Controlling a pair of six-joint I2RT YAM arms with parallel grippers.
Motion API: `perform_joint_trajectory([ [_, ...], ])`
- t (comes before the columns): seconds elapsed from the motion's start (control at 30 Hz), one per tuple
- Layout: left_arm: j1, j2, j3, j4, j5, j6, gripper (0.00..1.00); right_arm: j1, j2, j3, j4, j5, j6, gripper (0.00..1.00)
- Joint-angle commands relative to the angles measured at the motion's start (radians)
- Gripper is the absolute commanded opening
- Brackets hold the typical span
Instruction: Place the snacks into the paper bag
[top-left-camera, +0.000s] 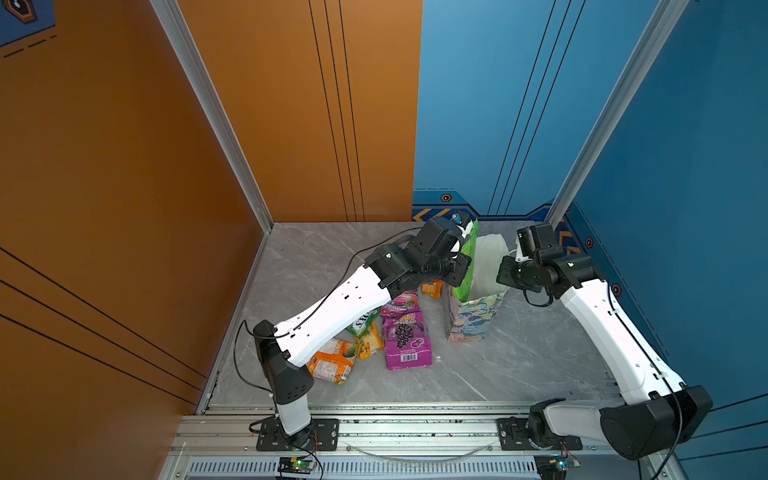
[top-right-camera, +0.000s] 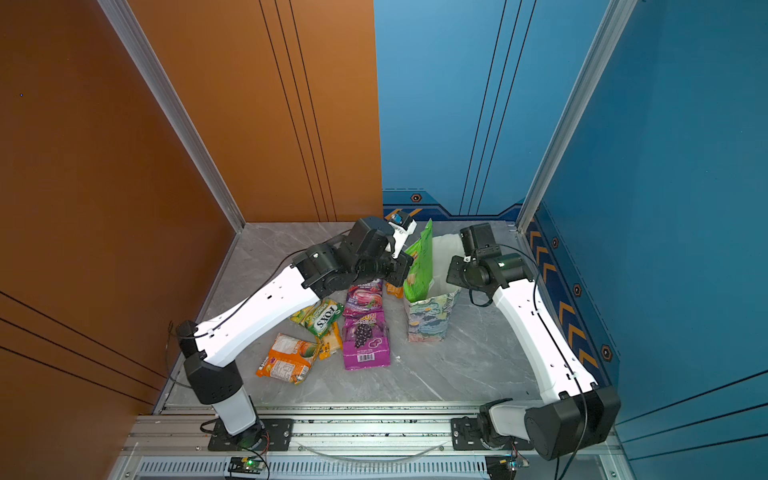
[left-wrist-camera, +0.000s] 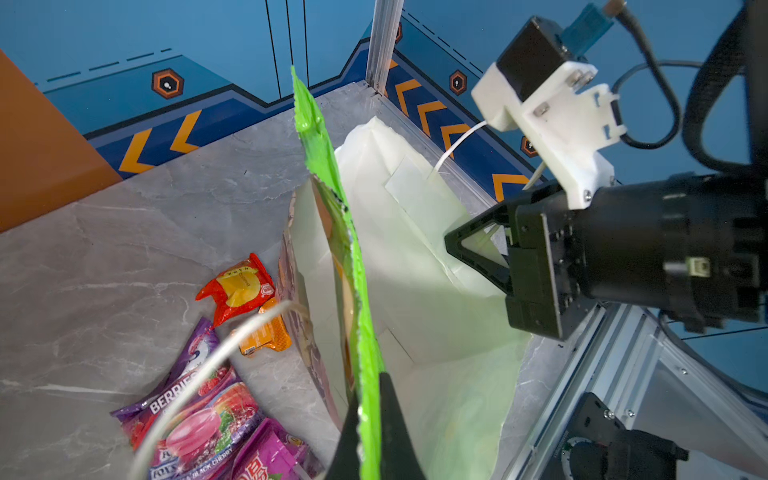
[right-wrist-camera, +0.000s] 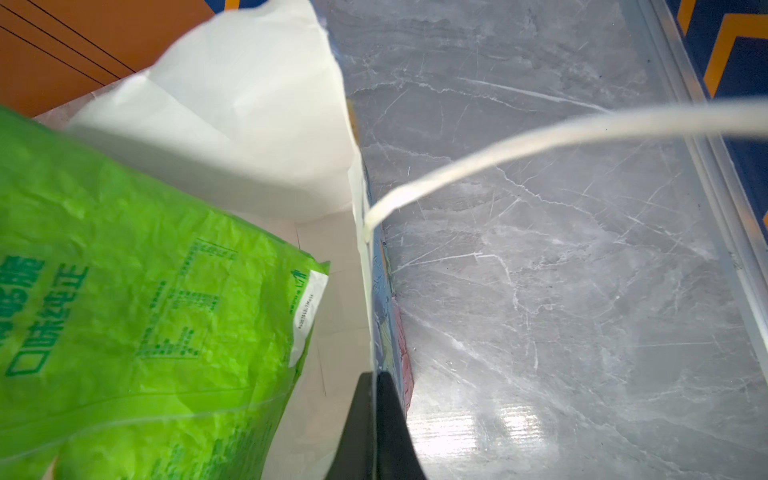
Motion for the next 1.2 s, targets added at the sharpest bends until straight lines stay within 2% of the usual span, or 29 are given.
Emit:
perform_joint_trajectory([
  [0.0,-0.006,-0.053,-0.07,0.032,-0.037,-0.064,0.0,0.0,0.0,0.035,-0.024,0.025,0.034,0.0],
  [0.13,-0.011,-0.085,-0.144,0.038,-0.054,-0.1,0.0,0.017,0.0,0.032,-0.03,0.037,0.044,0.0],
  [0.33,-0.03,-0.082,-0.181,0.038,-0.061,-0.155,0.0,0.013,-0.004,0.033,-0.048,0.07,0.055,0.0],
  [0.7,-0.018,-0.092,-0.2,0.033,-0.058,-0.191,0.0,0.009,-0.022,0.025,-0.039,0.072,0.105,0.0],
  [1.0,-0.011,-0.038,-0.226,0.013,0.008,-0.268,0.0,0.015,-0.003,0.058,-0.067,0.088,0.095,0.0],
  [1.17,-0.004,0.007,-0.159,-0.029,0.026,-0.26,0.0,0.031,0.005,0.052,-0.07,0.102,0.096,0.0],
])
